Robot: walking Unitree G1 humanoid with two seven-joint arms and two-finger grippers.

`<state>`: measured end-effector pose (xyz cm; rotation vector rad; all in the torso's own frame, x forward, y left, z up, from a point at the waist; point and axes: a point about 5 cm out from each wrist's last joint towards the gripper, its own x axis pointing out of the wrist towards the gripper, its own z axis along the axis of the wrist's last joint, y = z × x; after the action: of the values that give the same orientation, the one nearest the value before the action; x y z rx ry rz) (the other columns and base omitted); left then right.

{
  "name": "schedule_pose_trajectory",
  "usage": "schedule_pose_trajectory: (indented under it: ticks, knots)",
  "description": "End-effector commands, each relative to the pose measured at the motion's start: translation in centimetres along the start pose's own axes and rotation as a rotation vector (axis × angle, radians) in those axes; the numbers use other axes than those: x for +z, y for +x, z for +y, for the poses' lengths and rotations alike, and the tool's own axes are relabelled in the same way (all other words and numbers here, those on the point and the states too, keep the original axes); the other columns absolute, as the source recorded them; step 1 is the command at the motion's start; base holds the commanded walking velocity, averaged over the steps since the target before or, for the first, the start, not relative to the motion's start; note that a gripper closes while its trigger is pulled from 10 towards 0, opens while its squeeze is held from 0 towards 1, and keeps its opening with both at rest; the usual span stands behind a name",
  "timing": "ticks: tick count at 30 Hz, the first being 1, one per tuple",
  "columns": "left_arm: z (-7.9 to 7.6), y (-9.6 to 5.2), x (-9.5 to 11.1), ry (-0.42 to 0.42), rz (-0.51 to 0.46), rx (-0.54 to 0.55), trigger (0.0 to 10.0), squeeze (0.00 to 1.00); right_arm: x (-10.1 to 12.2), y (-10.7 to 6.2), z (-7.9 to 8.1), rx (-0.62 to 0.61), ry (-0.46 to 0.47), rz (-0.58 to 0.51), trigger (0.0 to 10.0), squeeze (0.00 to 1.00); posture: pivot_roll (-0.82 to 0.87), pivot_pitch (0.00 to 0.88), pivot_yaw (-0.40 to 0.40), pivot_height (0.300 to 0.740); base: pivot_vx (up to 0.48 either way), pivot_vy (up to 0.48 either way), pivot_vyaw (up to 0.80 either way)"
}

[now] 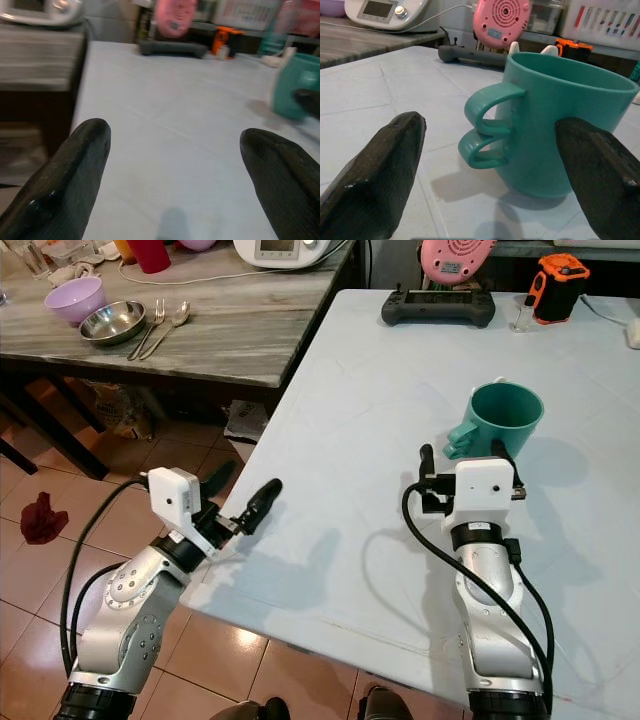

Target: Setting the table

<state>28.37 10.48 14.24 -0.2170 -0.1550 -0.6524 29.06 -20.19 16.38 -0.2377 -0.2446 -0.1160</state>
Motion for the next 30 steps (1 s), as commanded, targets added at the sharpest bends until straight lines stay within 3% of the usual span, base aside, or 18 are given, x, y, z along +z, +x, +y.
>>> schedule_pose_trajectory:
  ticks: [1, 23, 28, 30]
  knots:
    - [0.0, -0.3, -0.1, -0.005, 0.027, -0.047, 10.0, 0.0, -0.6, -0.4, -0.1, -0.017, -0.008, 0.03, 10.0, 0.0, -0.2, 0.156, 0.147, 0.74, 0.0, 0.0, 0.0]
    - [-0.4, -0.5, 0.0, -0.02, 0.036, -0.121, 10.0, 0.0, -2.0, -1.4, -3.0, -0.202, -0.111, 0.107, 10.0, 0.0, -0.19, 0.155, 0.154, 0.74, 0.0, 0.0, 0.0]
    - [-0.6, -0.6, 0.1, -0.018, 0.05, -0.17, 10.0, 0.0, -1.6, -1.0, -2.0, -0.178, -0.079, 0.09, 10.0, 0.0, -0.19, 0.153, 0.158, 0.74, 0.0, 0.0, 0.0]
    - [-0.2, -0.5, 0.1, -0.009, 0.053, -0.165, 10.0, 0.0, -1.4, -0.7, -0.4, -0.141, -0.036, 0.085, 10.0, 0.0, -0.19, 0.153, 0.159, 0.74, 0.0, 0.0, 0.0]
